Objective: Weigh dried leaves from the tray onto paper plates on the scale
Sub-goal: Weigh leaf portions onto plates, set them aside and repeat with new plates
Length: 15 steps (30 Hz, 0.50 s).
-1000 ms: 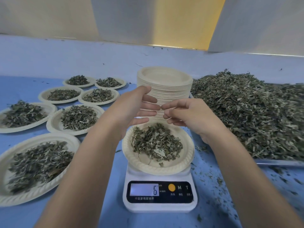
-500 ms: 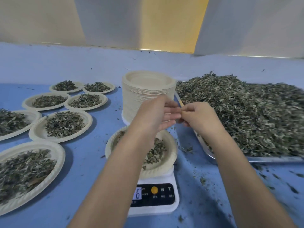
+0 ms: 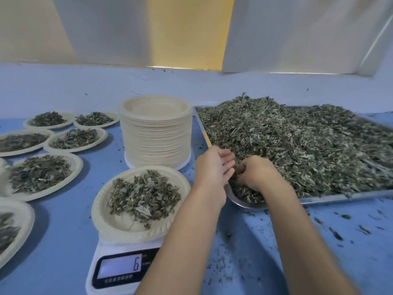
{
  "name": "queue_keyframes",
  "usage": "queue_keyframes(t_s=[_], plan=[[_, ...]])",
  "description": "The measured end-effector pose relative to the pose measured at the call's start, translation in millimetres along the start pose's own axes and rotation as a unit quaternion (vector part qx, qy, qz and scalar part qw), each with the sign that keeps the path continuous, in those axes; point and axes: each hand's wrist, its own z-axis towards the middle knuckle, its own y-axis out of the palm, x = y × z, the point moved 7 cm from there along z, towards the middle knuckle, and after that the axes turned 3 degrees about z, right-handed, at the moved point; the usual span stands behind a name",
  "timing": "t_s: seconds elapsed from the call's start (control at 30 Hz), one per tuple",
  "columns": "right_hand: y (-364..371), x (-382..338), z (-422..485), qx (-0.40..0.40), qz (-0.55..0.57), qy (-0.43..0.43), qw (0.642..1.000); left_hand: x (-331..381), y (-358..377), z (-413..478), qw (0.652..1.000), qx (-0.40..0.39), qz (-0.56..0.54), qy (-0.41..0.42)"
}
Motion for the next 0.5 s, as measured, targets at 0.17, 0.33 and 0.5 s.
queue_keyframes(t_s=[0.17,0.33,0.5], plan=[[-5,4,4,0.050,0.027,0.008,0.998,-3,-1,2,1.000,0.015,-0.006,0.009],[-19,-1,0,0.131,0.092,-0.022,0.987,-11,7,7,1.000,0.005,-0.014,0.010],[-29,-5,-5,0.176,0.185,-0.028,0.966,-16,10,9,0.999,0.011,-0.029,-0.022]])
